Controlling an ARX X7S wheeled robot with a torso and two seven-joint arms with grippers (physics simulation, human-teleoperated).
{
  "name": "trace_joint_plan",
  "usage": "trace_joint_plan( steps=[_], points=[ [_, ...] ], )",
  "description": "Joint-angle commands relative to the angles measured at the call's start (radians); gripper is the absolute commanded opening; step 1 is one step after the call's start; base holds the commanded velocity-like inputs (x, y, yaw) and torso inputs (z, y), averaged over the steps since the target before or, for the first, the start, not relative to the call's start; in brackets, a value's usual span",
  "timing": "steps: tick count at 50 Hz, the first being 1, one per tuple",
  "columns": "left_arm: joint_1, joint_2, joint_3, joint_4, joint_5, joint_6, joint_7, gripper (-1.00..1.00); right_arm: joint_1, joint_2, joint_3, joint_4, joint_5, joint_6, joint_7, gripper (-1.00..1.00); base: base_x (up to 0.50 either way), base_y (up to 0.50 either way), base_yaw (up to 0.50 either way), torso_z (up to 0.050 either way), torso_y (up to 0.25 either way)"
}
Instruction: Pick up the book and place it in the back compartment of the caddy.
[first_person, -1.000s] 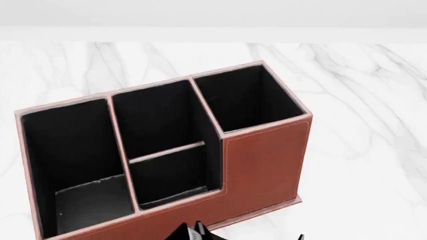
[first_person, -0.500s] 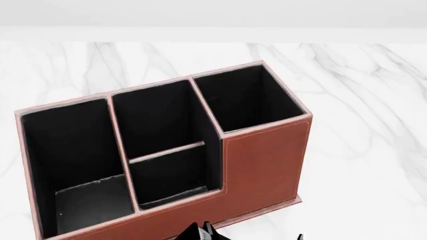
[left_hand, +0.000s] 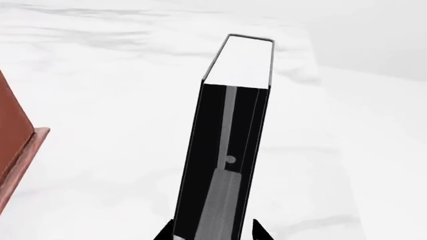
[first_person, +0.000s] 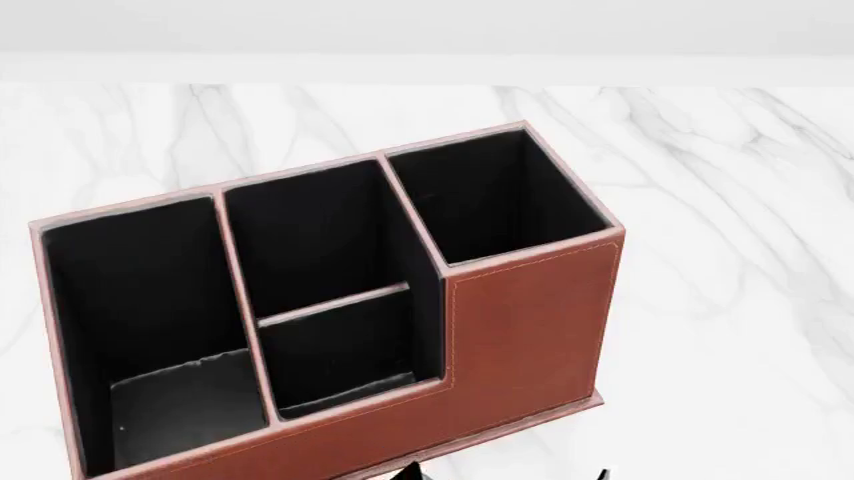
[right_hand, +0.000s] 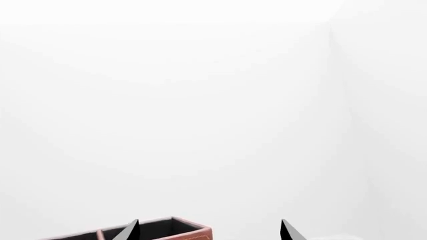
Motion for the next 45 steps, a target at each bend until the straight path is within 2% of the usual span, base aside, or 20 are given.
trace_joint_plan(
  steps=[1,16,25,34,45],
  points=[
    [-0.012,0.001,0.102,-0.021,-0.083,0.017,-0.008,-1.0,0.005,0.001,-0.002,0.006,0.003,-0.001,0.002,1.0,0.0,0.0,0.0,0.0,0.0],
    [-0.005,-0.002,0.095,-0.067,-0.072,0.055,-0.018,-1.0,0.003,0.001,-0.003,0.003,-0.004,0.0,0.008,1.0,0.0,0.0,0.0,0.0,0.0],
    [-0.016,-0.099,0.103,0.102,-0.066,0.022,-0.111,-1.0,0.002,0.004,-0.001,0.003,0.001,-0.006,0.012,1.0,0.0,0.0,0.0,0.0,0.0],
    [-0.032,-0.233,0.111,0.33,-0.058,-0.006,-0.218,-1.0,0.003,0.005,-0.002,0.005,-0.001,-0.007,0.015,1.0,0.0,0.0,0.0,0.0,0.0],
    [-0.061,-0.327,0.103,0.44,-0.058,-0.033,-0.291,-1.0,0.004,0.006,-0.003,0.007,-0.001,-0.007,0.018,1.0,0.0,0.0,0.0,0.0,0.0]
  ],
)
